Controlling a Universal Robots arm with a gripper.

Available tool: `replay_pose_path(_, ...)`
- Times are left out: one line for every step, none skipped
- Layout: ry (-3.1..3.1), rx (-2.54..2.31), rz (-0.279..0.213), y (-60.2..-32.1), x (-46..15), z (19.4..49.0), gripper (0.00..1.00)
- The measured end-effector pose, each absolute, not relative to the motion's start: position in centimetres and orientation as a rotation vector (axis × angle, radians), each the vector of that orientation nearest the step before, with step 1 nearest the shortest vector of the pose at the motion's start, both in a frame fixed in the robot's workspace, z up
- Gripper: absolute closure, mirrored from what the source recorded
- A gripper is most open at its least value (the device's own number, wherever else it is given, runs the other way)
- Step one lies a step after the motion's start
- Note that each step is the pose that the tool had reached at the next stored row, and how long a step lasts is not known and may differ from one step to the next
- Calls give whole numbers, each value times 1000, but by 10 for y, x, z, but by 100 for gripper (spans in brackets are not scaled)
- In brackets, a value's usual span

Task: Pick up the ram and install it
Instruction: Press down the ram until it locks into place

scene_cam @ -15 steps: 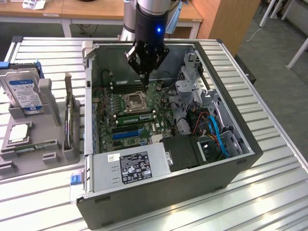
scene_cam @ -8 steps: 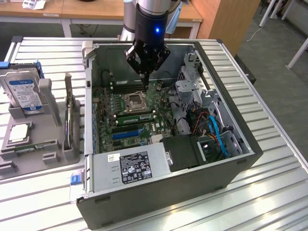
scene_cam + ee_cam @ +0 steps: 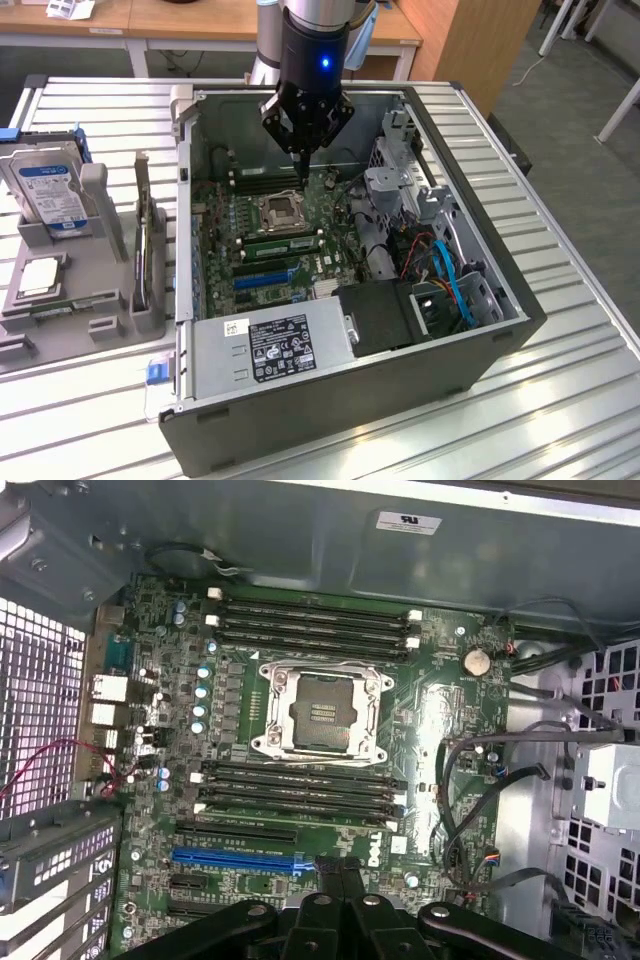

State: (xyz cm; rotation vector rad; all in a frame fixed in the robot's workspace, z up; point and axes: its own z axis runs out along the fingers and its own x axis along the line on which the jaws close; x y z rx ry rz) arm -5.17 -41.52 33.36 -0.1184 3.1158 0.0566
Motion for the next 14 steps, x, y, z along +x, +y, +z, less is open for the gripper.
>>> replay_pose_path(3116,-118,57,-415,-52,334,90)
replay_pose_path(3117,-118,57,-415,-52,334,90)
replay_pose_path(3118,-118,57,-415,-52,334,90)
replay_pose_path(3119,-118,57,-415,-52,334,90)
replay_pose_path(3121,-118,57,-415,-52,334,90)
replay_pose_path(3124,-119,57,-415,-52,334,90)
replay_pose_path(3127,-119,58,-415,-52,334,90)
replay_pose_path(3131,-119,58,-415,-52,334,90)
replay_pose_path(3136,-119,58,-415,-52,334,90)
replay_pose_path(3141,-119,59,-415,-52,334,90)
replay_pose_path(3145,-119,59,-415,-52,334,90)
replay_pose_path(3148,-119,59,-415,-52,334,90)
replay_pose_path(3149,-119,59,-415,-52,334,90)
replay_pose_path(3150,-118,59,-415,-52,334,90)
